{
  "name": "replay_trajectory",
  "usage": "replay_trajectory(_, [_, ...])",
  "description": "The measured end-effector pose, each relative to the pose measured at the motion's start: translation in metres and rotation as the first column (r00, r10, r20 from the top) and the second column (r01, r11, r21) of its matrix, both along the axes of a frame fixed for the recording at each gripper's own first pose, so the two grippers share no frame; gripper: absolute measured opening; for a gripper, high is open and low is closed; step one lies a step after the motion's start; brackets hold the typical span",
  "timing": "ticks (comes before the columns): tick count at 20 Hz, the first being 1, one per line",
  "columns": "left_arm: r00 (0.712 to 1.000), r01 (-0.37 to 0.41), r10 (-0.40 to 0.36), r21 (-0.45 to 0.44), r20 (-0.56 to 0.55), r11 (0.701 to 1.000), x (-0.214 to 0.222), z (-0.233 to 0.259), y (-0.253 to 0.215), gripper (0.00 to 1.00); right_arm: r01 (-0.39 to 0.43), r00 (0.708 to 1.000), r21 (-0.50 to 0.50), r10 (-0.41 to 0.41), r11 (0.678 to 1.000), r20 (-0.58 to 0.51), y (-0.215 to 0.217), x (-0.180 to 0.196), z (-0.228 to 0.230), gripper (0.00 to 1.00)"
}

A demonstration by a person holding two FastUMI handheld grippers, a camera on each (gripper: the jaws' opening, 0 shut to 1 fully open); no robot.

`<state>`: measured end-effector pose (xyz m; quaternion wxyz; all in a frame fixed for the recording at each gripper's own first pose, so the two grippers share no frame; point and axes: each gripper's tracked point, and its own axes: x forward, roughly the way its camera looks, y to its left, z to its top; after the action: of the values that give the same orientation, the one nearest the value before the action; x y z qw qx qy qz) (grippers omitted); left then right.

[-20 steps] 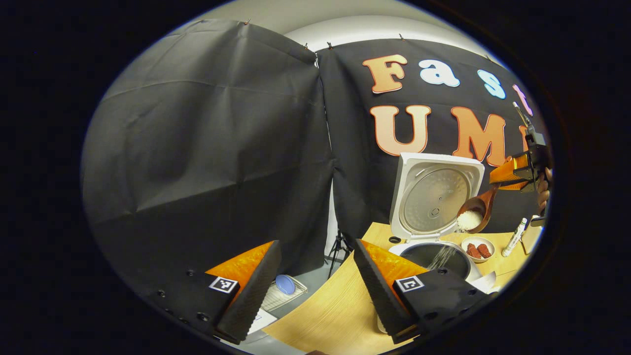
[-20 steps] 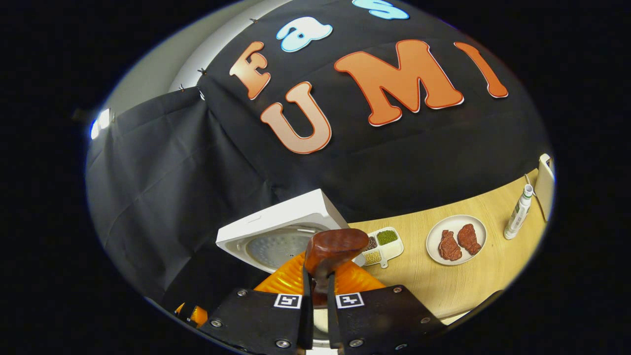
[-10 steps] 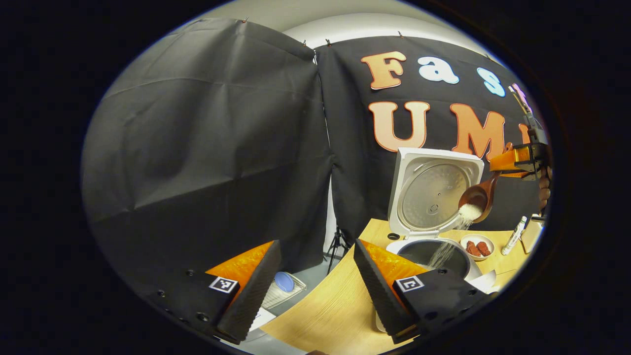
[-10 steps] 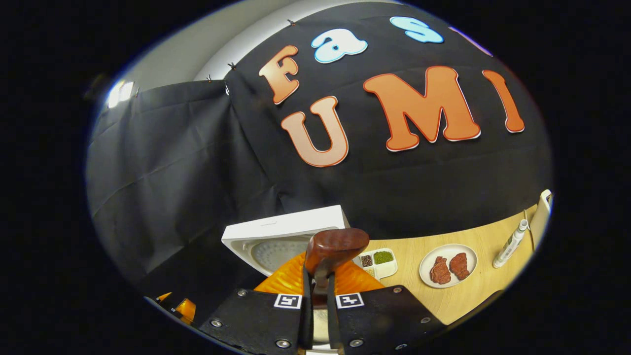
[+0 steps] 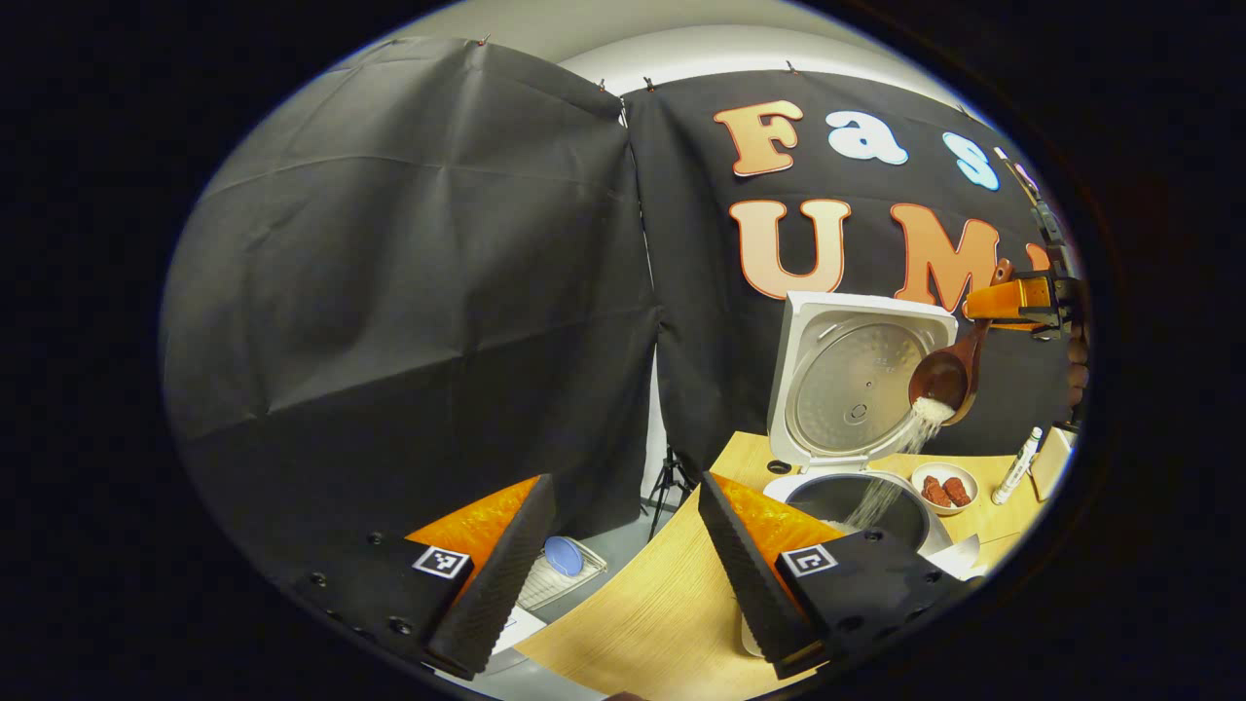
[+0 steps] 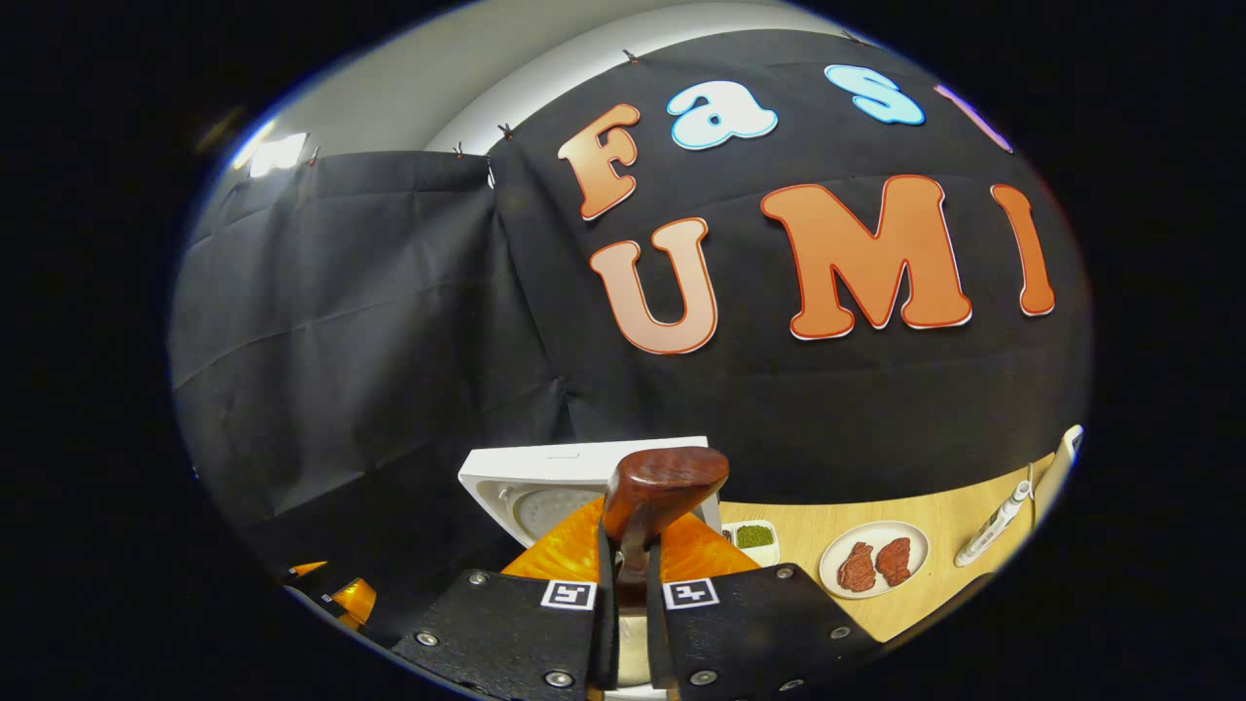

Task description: Close the left gripper, press the button to open the rice cooker; take a wooden spoon from the chopstick holder with the right hand, scoop a spoonful of rice and pour it into the rice cooker, then put the wooden spoon back into the chopstick holder.

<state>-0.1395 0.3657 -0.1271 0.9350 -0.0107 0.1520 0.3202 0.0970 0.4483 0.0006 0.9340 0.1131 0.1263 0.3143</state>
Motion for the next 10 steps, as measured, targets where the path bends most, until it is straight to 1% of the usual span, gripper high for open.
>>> replay_trajectory(6, [1.0, -0.001, 0.001, 0.006, 0.004, 1.0, 0.003, 0.0, -0.004, 1.0, -0.036, 0.993, -0.072, 0.044, 0.997, 0.107, 0.009, -0.008, 0.012, 0.11])
replay_trajectory(10, [1.0, -0.007, 0.007, 0.003, 0.004, 1.0, 0.004, 0.0, -0.008, 0.99, -0.041, 0.974, -0.15, 0.073, 0.988, 0.215, 0.014, -0.015, 0.019, 0.11])
